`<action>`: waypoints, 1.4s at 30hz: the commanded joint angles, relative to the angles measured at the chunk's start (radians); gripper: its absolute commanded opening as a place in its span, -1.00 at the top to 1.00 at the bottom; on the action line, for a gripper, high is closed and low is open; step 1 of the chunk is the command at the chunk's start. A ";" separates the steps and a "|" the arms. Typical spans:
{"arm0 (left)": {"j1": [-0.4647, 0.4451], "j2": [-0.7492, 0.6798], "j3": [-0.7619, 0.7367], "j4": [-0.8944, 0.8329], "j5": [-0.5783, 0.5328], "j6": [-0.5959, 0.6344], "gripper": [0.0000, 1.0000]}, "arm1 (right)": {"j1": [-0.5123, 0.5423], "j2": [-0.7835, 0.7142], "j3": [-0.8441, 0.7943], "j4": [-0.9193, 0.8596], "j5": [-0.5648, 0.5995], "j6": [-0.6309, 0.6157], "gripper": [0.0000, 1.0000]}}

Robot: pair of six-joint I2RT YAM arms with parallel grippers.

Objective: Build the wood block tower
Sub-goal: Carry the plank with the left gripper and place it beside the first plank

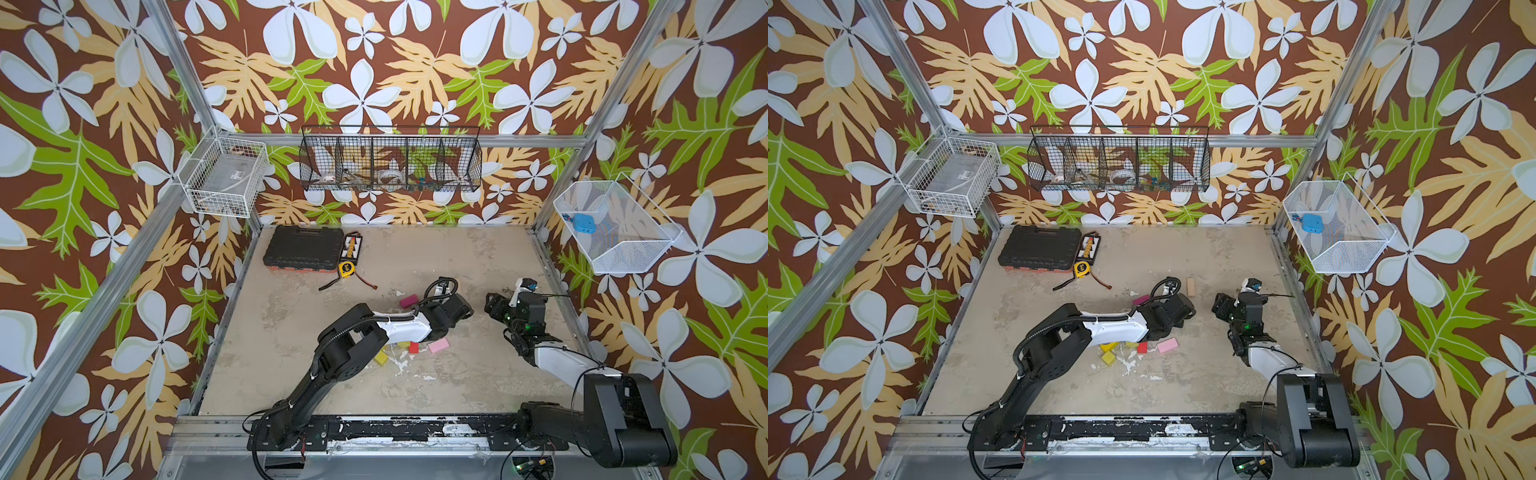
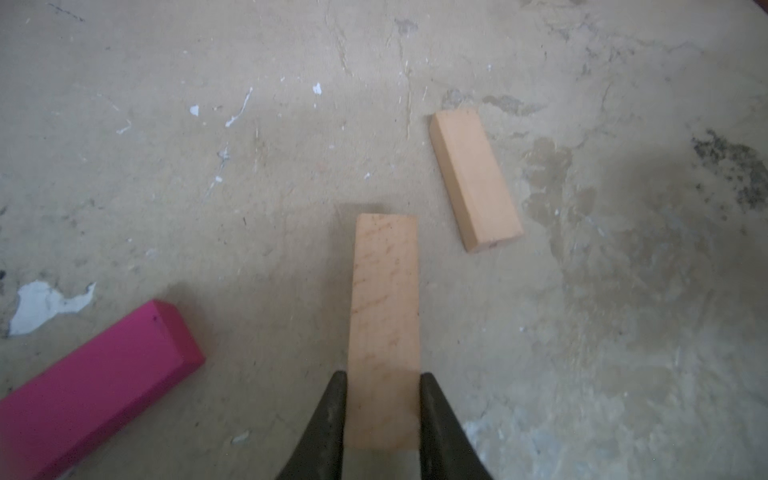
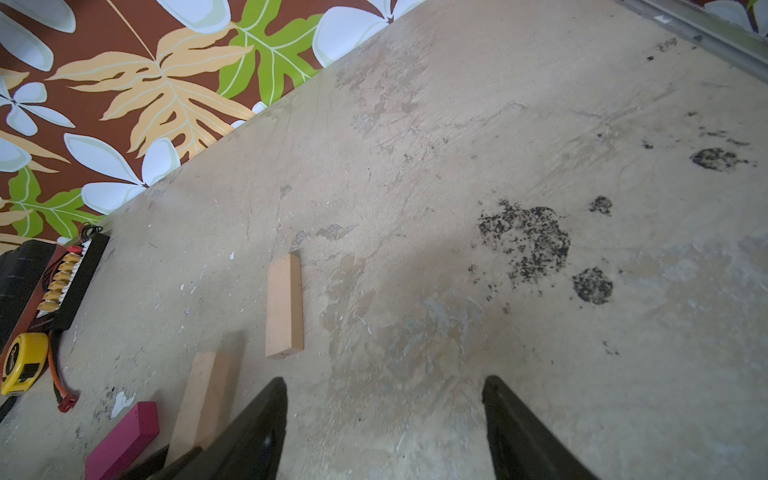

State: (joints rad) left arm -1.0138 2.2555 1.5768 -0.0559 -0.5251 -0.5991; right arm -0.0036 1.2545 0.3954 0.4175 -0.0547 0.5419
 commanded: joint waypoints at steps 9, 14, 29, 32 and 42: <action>0.035 0.146 0.278 -0.100 0.067 0.034 0.52 | 0.003 0.046 0.041 -0.007 0.002 -0.002 -0.46; 0.043 0.190 0.335 -0.116 0.072 0.038 0.52 | 0.001 0.043 0.038 -0.001 0.003 -0.002 -0.46; 0.046 0.208 0.355 -0.143 0.039 0.012 0.54 | 0.001 0.047 0.040 0.000 0.000 -0.002 -0.46; 0.046 0.207 0.353 -0.139 0.029 0.001 0.54 | 0.003 0.046 0.040 -0.001 0.002 -0.002 -0.46; 0.048 0.220 0.361 -0.135 0.014 -0.021 0.53 | 0.004 0.051 0.043 -0.001 -0.004 -0.006 -0.45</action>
State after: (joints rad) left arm -0.9691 2.4645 1.9301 -0.1848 -0.4919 -0.6033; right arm -0.0010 1.3037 0.4301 0.4156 -0.0544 0.5419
